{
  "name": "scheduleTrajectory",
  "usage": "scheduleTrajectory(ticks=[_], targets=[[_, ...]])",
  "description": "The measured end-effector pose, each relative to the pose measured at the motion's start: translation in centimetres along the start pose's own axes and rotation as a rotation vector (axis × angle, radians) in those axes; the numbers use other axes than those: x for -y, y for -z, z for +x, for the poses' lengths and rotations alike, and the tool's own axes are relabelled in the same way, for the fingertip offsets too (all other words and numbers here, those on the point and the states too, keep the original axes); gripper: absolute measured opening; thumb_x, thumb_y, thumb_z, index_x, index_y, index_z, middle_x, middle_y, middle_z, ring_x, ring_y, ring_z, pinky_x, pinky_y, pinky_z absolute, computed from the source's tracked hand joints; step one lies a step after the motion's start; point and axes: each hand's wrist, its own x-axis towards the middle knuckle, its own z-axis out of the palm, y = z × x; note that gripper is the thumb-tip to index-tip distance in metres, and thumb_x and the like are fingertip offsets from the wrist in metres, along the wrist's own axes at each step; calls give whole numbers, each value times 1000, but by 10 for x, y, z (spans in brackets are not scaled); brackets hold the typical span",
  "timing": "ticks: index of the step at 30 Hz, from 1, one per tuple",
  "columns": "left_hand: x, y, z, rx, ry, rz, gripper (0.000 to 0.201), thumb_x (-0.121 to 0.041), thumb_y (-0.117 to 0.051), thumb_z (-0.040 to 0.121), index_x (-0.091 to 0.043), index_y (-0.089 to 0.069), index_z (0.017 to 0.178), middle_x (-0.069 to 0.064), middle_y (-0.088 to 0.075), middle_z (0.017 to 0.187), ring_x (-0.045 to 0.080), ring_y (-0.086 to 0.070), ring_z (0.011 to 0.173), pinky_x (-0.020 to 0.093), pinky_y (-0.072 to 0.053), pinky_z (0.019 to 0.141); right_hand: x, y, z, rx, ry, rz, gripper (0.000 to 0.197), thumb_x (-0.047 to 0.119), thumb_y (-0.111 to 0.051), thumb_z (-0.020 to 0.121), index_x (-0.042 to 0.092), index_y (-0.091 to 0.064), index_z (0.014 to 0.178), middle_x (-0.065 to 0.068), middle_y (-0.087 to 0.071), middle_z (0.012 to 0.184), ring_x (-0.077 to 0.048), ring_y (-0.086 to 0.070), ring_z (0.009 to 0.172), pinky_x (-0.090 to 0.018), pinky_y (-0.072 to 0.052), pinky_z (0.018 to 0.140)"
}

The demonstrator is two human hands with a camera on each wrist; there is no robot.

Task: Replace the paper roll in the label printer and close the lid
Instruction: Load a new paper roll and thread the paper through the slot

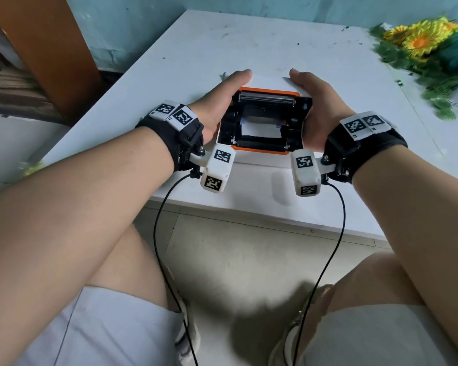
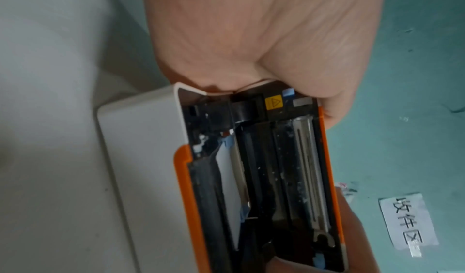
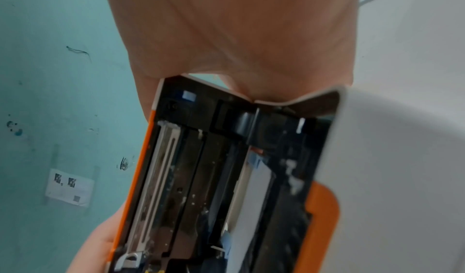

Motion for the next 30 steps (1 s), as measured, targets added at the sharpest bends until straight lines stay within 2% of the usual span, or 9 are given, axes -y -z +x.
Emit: scheduleTrajectory(ticks=[3,5,8,12,14,17,20,25,30], targets=[[-4,-3,-8,6,24,-66,43,-62,-63,94,-32,-66,125,0,-72,116,19,-73,83,30,-59,74,-2,-4,-7,10,-34,17,35,51,-66,96,23,-85,85,-17,-78,128,-42,-73,120,-57,-56,104],[-6,-6,-11,-15,12,-88,40,-60,-66,93,-34,-66,123,2,-70,126,23,-72,97,35,-60,84,-2,-5,-8,-6,-50,8,43,52,-65,97,22,-86,74,-19,-69,140,-43,-66,129,-61,-51,110],[-6,-8,-13,-58,15,-114,37,-55,-70,93,-31,-69,121,2,-75,117,25,-74,104,38,-61,87,-1,-8,-13,-15,-51,11,41,51,-64,98,22,-87,82,-17,-76,130,-40,-76,115,-57,-57,104],[-6,-10,-14,-59,17,-90,28,-56,-64,96,-31,-71,108,-4,-78,88,15,-75,71,23,-58,61,-1,-8,-11,-59,-27,-7,36,54,-70,91,26,-77,112,-18,-75,132,-44,-73,120,-63,-52,107],[-8,-11,-15,-56,9,-90,26,-55,-64,97,-32,-69,106,-3,-76,95,15,-73,75,22,-56,60,0,-7,-7,-82,-24,-56,39,58,-72,87,28,-78,112,-16,-78,124,-42,-75,114,-57,-53,107],[-10,-11,-19,-57,24,-101,35,-57,-67,94,-32,-67,118,0,-73,114,20,-73,95,29,-58,74,2,-5,-6,-68,-44,-55,45,58,-70,89,24,-74,118,-11,-78,104,-31,-75,88,-39,-61,82],[-8,-10,-17,-64,12,-115,51,-57,-72,91,-30,-64,134,2,-69,127,22,-71,105,35,-59,83,-1,3,0,-11,-59,3,47,54,-68,94,23,-71,128,-11,-77,104,-28,-76,78,-41,-64,75],[-5,-6,-12,-40,8,-109,22,-53,-66,97,-31,-71,101,-9,-78,73,15,-73,66,24,-60,66,0,4,3,-28,-27,-30,26,53,-70,94,30,-74,105,-9,-77,105,-28,-74,81,-34,-59,72],[-8,-5,-12,-46,12,-102,23,-56,-66,95,-34,-69,98,-7,-76,80,18,-71,72,26,-58,70,-1,4,8,-23,-63,-49,56,58,-71,88,25,-73,133,-9,-76,112,-28,-73,82,-35,-59,75]])
